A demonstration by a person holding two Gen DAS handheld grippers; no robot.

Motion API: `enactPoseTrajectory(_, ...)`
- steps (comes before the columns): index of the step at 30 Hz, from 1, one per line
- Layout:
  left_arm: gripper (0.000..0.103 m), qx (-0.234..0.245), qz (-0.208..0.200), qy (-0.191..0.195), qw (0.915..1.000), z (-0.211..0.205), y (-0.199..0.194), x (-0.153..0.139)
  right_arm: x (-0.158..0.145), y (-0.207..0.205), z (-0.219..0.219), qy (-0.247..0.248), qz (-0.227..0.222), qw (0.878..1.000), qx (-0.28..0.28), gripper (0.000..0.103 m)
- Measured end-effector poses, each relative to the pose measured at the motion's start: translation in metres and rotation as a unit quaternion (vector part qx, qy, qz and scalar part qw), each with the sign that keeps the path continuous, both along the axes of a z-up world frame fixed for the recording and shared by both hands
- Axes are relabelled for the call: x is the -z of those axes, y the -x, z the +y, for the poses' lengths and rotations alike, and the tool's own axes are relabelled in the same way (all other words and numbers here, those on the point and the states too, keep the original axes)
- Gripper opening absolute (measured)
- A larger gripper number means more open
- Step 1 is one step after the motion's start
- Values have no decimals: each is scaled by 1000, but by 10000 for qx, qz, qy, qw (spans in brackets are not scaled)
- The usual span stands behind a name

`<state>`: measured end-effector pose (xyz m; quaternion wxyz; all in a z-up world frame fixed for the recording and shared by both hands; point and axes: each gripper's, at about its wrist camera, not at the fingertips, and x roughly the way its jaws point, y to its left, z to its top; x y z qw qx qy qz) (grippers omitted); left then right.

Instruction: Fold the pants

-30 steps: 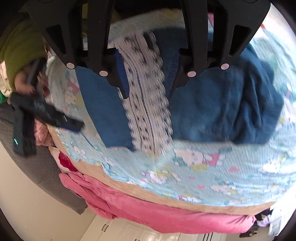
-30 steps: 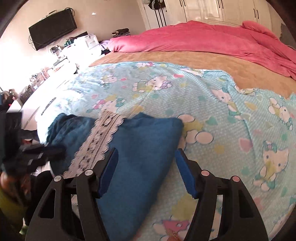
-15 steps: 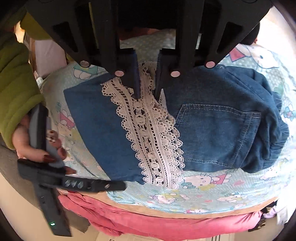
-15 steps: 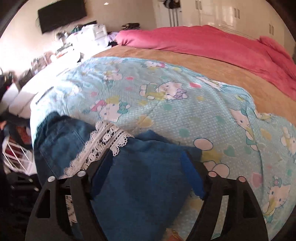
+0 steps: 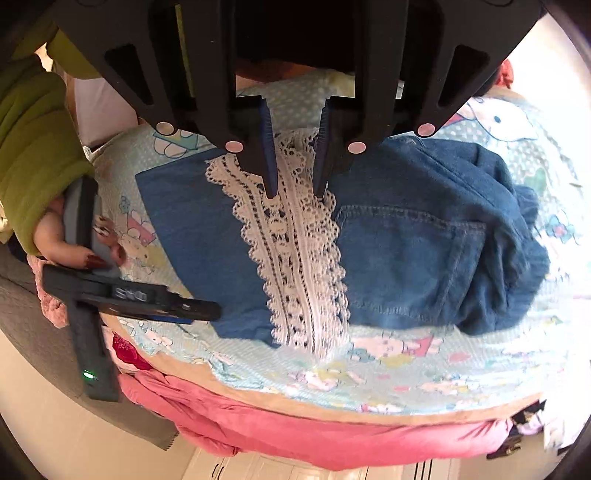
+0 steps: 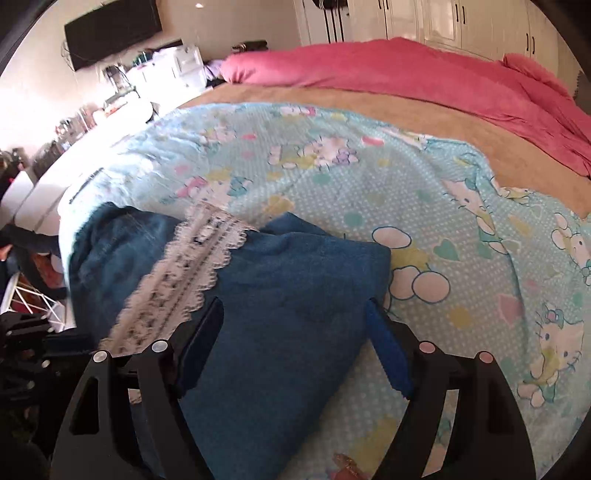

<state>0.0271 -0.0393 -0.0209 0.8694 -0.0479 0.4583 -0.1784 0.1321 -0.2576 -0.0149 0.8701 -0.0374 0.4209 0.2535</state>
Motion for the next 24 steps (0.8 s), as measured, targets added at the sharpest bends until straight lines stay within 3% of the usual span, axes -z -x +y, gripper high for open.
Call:
enactPoseTrajectory(6,18,86,-198,-75,9997,-9,5,-14,-15,49,2,-212,-99,9984,-519,77)
enactPoseTrajectory(9,18,184,-220,-135,9995,-16,6,-13,-8,67,11,-64,47,9962,-869,64)
enactPoseTrajectory(12,18,232,-72,-259,9994,-21,4,-1,8,83,19,128,242,9929,-1156,59)
enactPoseTrajectory(15,18,196,97,-380,9990,-21,3,13,29,88,20,443,484,9921,-1066,59)
enactPoseTrajectory(17,20,163,142,-337,9992,-19,3,18,36,89,16,396,549,9928,-992,59)
enactPoseTrajectory(24,29,78,-10,-343,9994,-15,10,7,25,90,14,287,538,9942,-880,60)
